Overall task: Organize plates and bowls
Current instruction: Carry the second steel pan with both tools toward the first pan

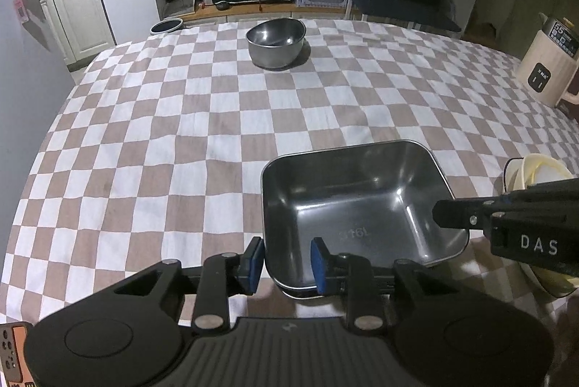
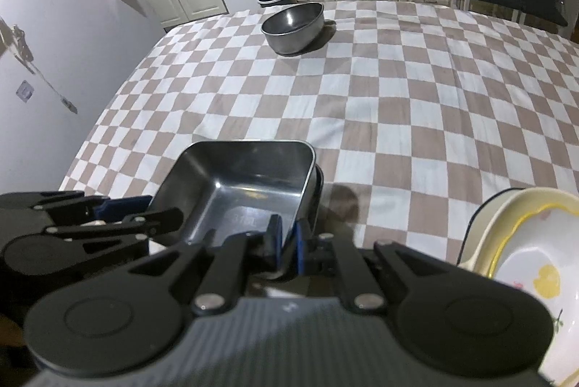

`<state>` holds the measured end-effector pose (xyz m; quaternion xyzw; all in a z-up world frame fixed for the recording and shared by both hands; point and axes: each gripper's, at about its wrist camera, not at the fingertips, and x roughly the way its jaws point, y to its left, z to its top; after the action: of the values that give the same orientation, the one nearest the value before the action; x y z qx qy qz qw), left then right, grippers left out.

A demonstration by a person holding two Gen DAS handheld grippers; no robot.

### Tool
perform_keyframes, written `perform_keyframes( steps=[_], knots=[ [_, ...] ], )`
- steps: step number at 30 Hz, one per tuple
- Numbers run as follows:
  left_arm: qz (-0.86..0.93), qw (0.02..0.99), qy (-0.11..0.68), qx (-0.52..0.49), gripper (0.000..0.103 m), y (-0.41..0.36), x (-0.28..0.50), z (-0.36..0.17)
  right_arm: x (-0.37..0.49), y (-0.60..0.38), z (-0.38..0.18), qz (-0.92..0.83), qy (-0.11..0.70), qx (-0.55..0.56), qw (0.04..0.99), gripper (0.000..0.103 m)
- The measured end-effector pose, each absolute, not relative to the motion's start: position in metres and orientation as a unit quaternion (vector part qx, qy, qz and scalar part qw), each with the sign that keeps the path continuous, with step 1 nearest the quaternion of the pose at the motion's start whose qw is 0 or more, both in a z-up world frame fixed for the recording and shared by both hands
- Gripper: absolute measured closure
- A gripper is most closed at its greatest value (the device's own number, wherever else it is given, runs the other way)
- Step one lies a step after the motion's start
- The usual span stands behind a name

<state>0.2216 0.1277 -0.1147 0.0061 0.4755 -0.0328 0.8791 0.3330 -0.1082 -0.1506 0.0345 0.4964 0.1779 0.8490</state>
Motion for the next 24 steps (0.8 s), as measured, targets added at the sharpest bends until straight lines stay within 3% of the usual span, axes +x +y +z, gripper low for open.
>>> perform_keyframes(
  steps=[24],
  knots=[
    [-0.051,0.868,0.493,0.014,0.074,0.129,0.228,-0.130,0.344,-0.109,-0.162,0.174,0.512,0.016,0.841,0.094]
  ],
)
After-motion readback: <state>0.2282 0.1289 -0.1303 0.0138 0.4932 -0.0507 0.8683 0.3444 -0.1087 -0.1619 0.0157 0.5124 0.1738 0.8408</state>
